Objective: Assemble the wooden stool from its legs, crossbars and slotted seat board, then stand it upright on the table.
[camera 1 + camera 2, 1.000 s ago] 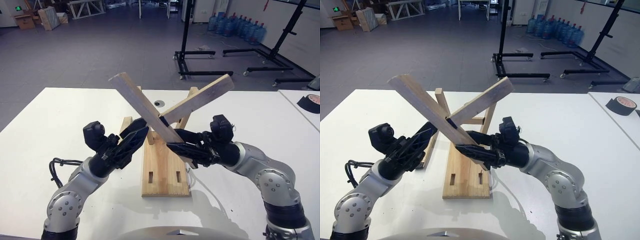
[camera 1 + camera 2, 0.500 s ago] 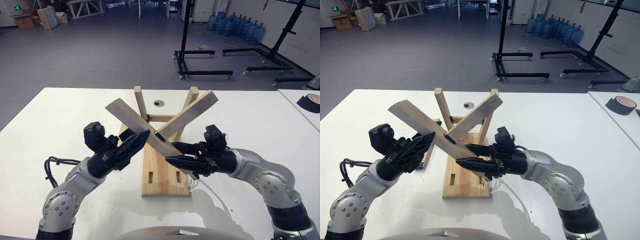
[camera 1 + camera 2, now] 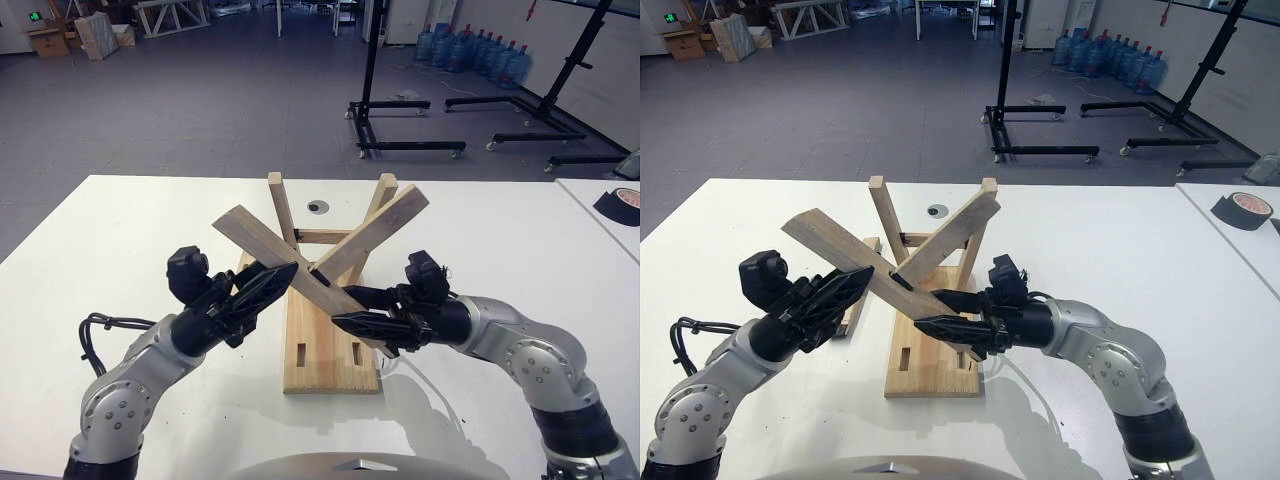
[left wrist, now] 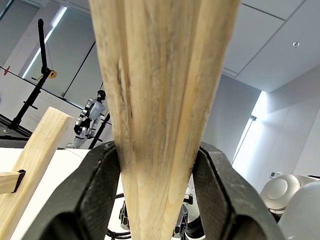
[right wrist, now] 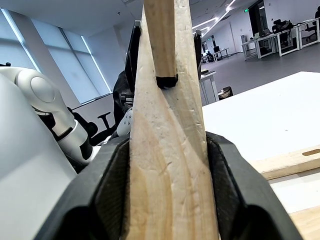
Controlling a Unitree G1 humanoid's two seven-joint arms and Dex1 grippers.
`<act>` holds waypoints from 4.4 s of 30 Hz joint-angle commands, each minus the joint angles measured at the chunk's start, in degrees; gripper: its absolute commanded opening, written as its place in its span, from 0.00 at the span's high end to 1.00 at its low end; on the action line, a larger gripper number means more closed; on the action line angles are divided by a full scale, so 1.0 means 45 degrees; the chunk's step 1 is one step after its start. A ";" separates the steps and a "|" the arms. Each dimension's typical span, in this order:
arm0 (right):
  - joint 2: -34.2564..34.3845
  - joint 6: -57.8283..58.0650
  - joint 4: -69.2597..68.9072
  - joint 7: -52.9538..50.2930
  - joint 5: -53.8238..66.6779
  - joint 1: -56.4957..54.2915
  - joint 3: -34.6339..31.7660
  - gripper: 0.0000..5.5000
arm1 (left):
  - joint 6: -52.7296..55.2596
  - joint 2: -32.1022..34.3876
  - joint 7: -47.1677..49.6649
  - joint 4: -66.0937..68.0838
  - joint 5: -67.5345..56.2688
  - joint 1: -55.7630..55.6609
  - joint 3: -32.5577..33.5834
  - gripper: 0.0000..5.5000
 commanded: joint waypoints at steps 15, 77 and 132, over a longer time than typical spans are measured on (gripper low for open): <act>-0.2670 0.0219 0.0319 0.1007 0.0026 0.1717 -0.2651 0.39 | -0.0053 0.1278 -0.0327 -0.0134 -0.0293 -0.0741 0.1528 0.63; -0.1175 -0.0607 0.2446 -0.1381 -0.7836 0.2231 0.3655 0.39 | -0.1856 0.5689 -0.4559 0.2931 1.0258 -0.0026 -0.5077 0.63; -0.0396 -0.2233 0.2806 -0.2043 -0.6443 0.3738 -0.0825 0.39 | 0.1768 -0.1065 0.6568 0.6461 1.3344 -0.3376 -0.1079 0.34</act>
